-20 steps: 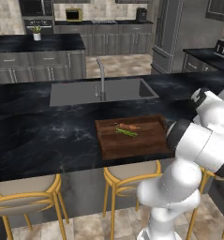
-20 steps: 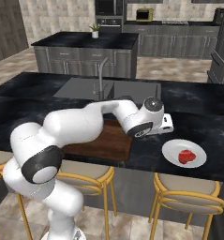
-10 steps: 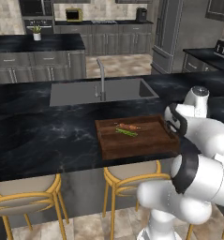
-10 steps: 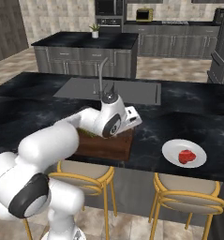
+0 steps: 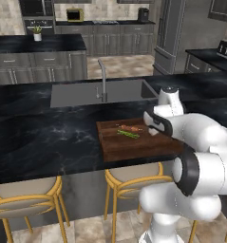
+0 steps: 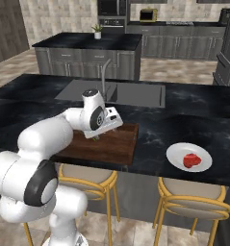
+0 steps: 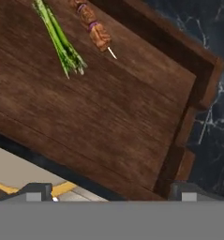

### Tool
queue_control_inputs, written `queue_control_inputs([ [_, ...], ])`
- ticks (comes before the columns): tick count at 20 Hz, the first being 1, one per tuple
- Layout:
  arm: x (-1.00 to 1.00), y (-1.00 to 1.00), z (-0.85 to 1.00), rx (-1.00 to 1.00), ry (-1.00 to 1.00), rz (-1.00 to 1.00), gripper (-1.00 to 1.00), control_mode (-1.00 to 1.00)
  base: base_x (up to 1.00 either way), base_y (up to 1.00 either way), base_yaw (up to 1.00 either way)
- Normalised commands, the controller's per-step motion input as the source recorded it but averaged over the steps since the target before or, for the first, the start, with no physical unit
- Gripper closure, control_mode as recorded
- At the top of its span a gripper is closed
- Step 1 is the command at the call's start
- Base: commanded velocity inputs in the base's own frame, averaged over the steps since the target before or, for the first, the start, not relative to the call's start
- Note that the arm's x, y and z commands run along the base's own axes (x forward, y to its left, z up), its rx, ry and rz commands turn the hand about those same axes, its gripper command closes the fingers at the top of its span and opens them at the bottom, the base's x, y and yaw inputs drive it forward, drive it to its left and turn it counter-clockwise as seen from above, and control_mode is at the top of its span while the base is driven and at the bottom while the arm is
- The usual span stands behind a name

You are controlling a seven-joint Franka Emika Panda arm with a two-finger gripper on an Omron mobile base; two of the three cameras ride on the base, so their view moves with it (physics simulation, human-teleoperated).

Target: Create a steak meal by picking up the steak and asparagus from the tray and placing them on the plate. Leave the kebab skewer on the tray.

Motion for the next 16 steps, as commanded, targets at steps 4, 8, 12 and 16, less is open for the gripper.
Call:
queue_control_inputs([
  [4,0.35,0.35,0.0,0.17,0.18,0.0,-1.0,-1.0,0.0,0.0,0.0],
  [8,0.33,0.36,-0.03,0.09,0.11,0.0,-1.0,-1.0,0.0,0.0,0.0],
  [12,0.24,0.45,-0.18,0.01,0.01,0.0,-1.0,-1.0,0.0,0.0,0.0],
  [16,0.12,0.58,-0.29,-0.01,0.0,0.0,-1.0,-1.0,0.0,0.0,0.0],
])
